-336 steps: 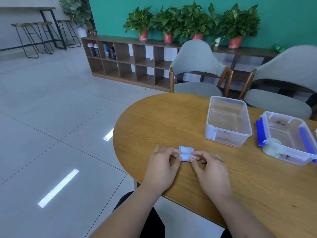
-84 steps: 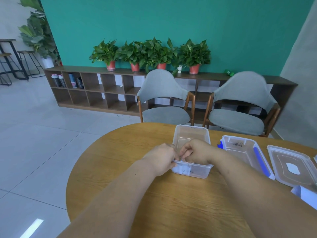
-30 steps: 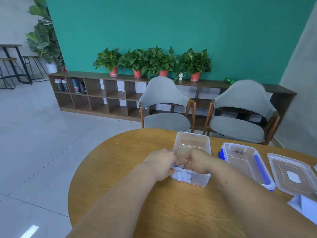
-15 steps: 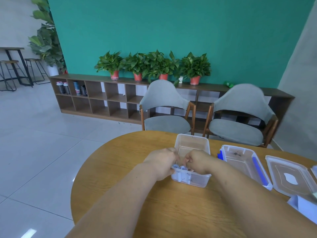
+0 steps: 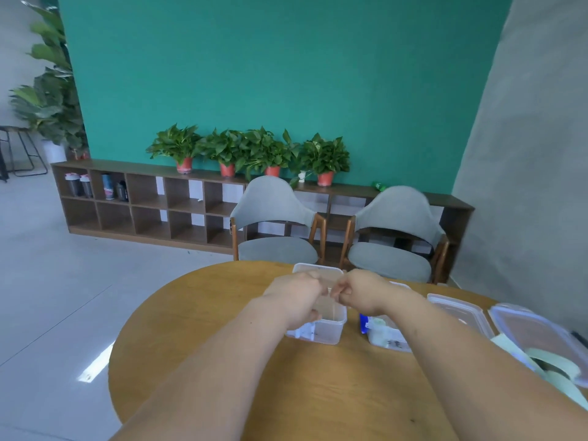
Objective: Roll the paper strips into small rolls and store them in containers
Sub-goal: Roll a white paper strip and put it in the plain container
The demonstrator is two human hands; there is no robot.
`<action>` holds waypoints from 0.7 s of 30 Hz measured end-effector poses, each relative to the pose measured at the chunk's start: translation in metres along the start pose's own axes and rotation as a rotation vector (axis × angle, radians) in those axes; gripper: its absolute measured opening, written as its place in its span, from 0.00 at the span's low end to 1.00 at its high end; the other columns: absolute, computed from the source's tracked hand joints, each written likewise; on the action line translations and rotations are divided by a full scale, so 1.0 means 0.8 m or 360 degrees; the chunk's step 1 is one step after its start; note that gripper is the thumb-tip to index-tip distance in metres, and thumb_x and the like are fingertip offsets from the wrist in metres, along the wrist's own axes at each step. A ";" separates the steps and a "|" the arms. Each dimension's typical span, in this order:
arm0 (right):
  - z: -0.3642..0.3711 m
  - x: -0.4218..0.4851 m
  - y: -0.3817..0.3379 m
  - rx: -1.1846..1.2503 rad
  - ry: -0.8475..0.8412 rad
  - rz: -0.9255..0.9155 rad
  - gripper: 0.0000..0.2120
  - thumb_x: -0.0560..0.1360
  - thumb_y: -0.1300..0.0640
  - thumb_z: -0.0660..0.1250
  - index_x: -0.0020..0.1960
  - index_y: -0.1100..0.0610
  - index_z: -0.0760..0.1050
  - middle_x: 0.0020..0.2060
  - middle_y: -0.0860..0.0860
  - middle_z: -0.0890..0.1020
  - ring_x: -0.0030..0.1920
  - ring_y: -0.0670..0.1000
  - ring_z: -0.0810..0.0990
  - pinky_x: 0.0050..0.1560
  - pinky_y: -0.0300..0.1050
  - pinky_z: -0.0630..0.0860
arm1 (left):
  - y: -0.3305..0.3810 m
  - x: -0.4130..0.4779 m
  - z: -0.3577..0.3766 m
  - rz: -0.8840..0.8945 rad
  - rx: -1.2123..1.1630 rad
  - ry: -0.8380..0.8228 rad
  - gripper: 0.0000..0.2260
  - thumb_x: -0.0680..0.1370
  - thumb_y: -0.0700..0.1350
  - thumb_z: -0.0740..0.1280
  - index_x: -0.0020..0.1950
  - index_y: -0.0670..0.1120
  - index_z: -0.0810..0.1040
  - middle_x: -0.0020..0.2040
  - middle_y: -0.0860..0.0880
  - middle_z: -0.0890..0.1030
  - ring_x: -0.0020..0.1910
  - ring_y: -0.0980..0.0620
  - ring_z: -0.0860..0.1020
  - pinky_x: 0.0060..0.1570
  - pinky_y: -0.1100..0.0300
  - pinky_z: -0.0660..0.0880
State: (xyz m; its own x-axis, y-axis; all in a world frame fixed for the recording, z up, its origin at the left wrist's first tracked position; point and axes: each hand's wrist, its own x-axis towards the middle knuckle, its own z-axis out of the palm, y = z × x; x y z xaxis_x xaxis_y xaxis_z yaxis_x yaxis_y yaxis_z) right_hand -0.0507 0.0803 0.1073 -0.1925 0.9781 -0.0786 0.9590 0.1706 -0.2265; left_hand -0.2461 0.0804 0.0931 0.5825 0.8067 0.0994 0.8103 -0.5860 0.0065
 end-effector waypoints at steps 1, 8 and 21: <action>-0.005 -0.012 0.005 -0.0019 0.0005 0.0006 0.11 0.81 0.52 0.65 0.59 0.48 0.83 0.50 0.45 0.82 0.51 0.48 0.77 0.51 0.41 0.71 | 0.011 -0.002 -0.005 0.0018 0.0009 0.0001 0.22 0.80 0.49 0.72 0.73 0.53 0.75 0.71 0.51 0.74 0.63 0.44 0.78 0.55 0.50 0.79; -0.026 -0.097 0.046 -0.0034 0.0051 0.0189 0.10 0.81 0.53 0.65 0.58 0.47 0.84 0.48 0.42 0.82 0.48 0.48 0.78 0.50 0.41 0.72 | 0.086 0.001 -0.009 0.0191 -0.0068 0.0016 0.19 0.76 0.54 0.74 0.65 0.54 0.79 0.61 0.51 0.78 0.60 0.44 0.80 0.55 0.47 0.80; -0.031 -0.258 0.127 0.0087 0.0157 0.0646 0.09 0.81 0.53 0.65 0.56 0.48 0.84 0.48 0.44 0.82 0.53 0.50 0.80 0.54 0.43 0.74 | 0.232 0.014 -0.002 0.0619 -0.0066 0.0021 0.21 0.79 0.54 0.72 0.70 0.50 0.77 0.68 0.49 0.77 0.67 0.43 0.76 0.61 0.51 0.75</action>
State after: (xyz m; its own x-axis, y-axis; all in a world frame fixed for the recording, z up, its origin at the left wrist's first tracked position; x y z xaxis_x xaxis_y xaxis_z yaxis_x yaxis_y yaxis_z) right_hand 0.0912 -0.1015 0.1244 0.2222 0.9717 -0.0797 0.9398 -0.2353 -0.2478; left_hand -0.0892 -0.0191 0.0967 0.8447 0.5228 0.1149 0.5257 -0.8507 0.0059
